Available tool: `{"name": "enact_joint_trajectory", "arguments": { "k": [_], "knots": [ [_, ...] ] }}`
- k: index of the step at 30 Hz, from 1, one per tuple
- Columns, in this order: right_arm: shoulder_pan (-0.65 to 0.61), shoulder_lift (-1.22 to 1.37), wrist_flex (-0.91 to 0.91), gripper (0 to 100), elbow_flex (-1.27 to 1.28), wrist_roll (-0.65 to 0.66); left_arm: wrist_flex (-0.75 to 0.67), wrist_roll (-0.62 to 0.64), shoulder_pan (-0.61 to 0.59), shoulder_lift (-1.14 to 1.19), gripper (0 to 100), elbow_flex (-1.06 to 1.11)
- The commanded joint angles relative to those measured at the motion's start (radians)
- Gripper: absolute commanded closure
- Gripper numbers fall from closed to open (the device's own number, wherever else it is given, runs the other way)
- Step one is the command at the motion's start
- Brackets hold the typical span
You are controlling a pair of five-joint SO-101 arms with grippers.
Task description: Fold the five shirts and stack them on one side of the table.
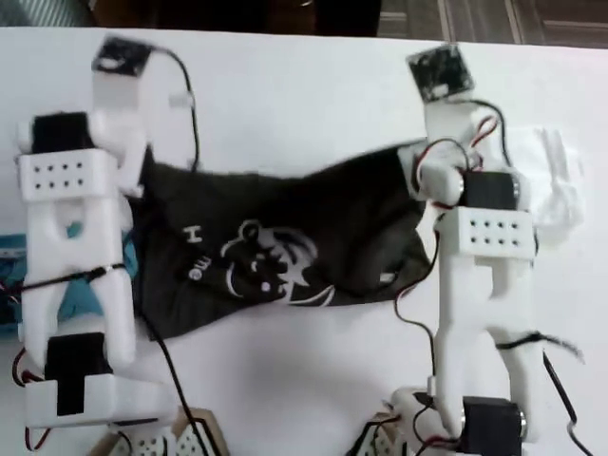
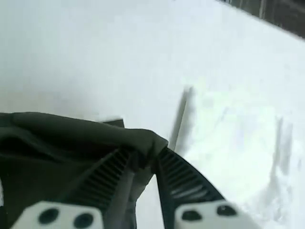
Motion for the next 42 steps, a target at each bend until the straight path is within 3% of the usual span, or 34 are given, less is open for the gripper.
{"name": "enact_joint_trajectory", "arguments": {
  "k": [1, 8, 17, 28, 37, 42],
  "knots": [
    [0.015, -0.076, -0.002, 98.0, -0.140, -0.008, 0.110, -0.005, 0.009, -0.014, 97, -0.176],
    [0.015, -0.166, 0.077, 98.0, -0.338, -0.002, 0.186, -0.003, -0.006, -0.066, 97, -0.300],
    [0.015, -0.265, 0.202, 98.0, -0.545, 0.002, 0.186, -0.005, 0.029, -0.408, 97, -0.291],
    [0.015, -0.455, 0.314, 98.0, -0.572, 0.021, 0.183, -0.028, -0.046, -0.738, 97, -0.084],
    [0.013, -0.440, 0.308, 98.0, -0.493, 0.014, 0.026, -0.037, -0.041, -0.723, 97, -0.084],
    [0.013, -0.441, 0.308, 97.9, -0.414, 0.012, 0.017, 0.000, -0.040, -0.649, 97, -0.102]
  ]
}}
